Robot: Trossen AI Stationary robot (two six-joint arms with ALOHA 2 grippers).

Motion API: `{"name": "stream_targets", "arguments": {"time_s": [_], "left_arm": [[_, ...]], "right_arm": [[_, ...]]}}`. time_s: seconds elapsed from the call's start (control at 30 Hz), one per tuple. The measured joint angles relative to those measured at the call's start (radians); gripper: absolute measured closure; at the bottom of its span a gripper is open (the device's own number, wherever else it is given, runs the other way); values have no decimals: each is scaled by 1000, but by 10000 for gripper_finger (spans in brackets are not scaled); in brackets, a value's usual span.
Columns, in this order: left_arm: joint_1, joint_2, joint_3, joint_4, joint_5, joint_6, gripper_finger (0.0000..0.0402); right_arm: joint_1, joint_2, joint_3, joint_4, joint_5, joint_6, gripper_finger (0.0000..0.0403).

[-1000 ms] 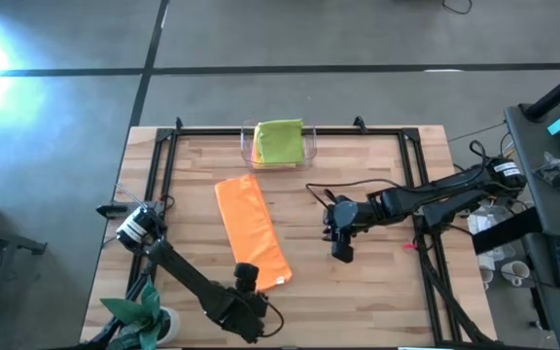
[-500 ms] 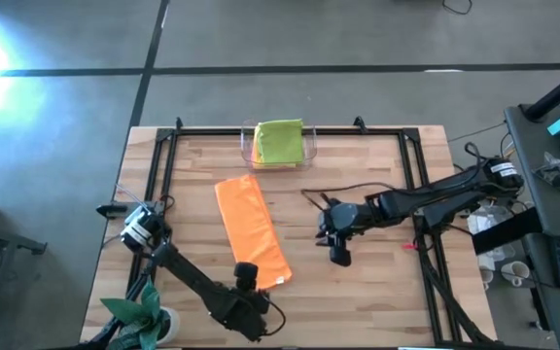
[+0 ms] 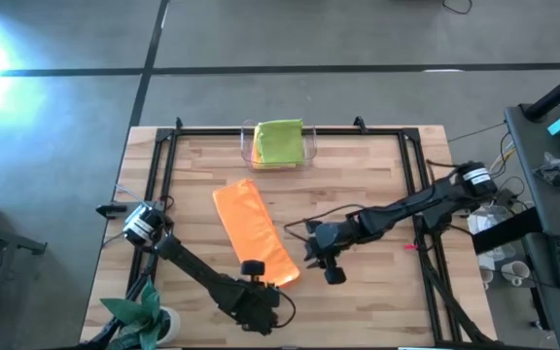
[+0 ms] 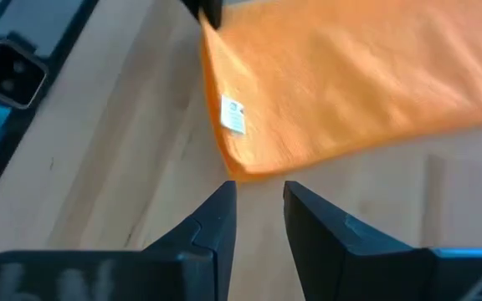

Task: Fold microfiber towels
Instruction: Fold the orange microfiber cloth

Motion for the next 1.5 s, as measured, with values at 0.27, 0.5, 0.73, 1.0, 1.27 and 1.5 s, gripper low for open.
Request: {"name": "stream_targets", "arguments": {"time_s": [0.27,0.5,0.73,1.0,1.27,1.5], "left_arm": [[18,-9,3,-4,0,3,400],[26,-13,3,-4,0,2,401],[26,-54,3,-5,-6,-3,401],[27,-96,3,-9,-37,-24,401],[38,-126,-2,-32,-41,-90,401],[39,-152,-5,-35,-44,-102,401]], "right_arm": [[32,60,0,173,-102,-101,321],[35,121,3,239,-99,-72,312],[35,200,66,231,-99,-72,271],[35,267,170,90,-98,-132,241],[37,336,281,-155,-37,-166,239],[37,336,331,-209,81,-134,241]]}}
